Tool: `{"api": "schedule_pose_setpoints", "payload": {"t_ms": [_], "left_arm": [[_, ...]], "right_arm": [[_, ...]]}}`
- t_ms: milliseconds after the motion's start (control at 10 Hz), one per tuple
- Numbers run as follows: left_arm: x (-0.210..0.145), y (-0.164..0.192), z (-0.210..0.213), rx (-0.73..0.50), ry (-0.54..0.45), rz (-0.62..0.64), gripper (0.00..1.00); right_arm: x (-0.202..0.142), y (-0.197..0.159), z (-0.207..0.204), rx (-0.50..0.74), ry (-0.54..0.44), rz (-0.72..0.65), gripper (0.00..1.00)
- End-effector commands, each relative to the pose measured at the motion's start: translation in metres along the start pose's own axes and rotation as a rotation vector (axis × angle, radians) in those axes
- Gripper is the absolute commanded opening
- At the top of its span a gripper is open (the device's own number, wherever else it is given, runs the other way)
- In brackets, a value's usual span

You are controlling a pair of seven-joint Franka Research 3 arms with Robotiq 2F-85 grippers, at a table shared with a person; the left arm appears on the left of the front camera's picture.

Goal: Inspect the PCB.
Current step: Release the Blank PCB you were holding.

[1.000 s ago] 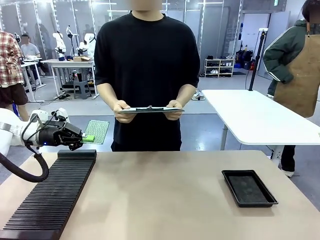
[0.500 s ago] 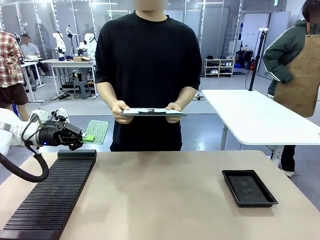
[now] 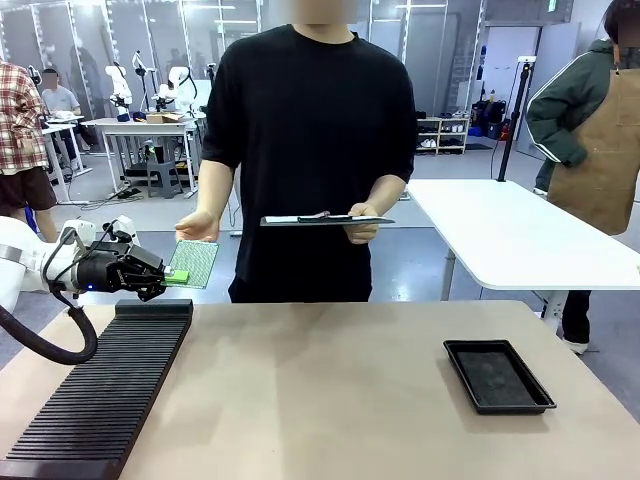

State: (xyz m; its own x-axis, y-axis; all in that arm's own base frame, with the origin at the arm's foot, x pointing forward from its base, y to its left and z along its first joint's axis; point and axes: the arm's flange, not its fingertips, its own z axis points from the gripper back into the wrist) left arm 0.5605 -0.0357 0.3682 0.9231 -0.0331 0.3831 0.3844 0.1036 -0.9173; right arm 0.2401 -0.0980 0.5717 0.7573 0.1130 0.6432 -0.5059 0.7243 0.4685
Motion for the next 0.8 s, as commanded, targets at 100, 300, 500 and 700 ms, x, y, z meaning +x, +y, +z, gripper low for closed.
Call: {"api": "schedule_pose_setpoints", "payload": {"t_ms": [100,300,500,700], "left_arm": [[-0.0003,-0.001,0.0001,0.0,0.008,0.0,0.03],[-0.0003,-0.001,0.0001,0.0,0.008,0.0,0.03],[-0.0003,-0.001,0.0001,0.0,0.008,0.0,0.03],[-0.0003,-0.001,0.0001,0.0,0.008,0.0,0.03]], "right_arm": [[-0.0015,-0.0002,-0.0004,0.005,0.002,0.007,1.0],[-0.0015,-0.0002,-0.0004,0.005,0.002,0.007,1.0],[-0.0015,-0.0002,-0.0004,0.005,0.002,0.007,1.0],[-0.0015,-0.0002,-0.0004,0.005,0.002,0.007,1.0]]}}
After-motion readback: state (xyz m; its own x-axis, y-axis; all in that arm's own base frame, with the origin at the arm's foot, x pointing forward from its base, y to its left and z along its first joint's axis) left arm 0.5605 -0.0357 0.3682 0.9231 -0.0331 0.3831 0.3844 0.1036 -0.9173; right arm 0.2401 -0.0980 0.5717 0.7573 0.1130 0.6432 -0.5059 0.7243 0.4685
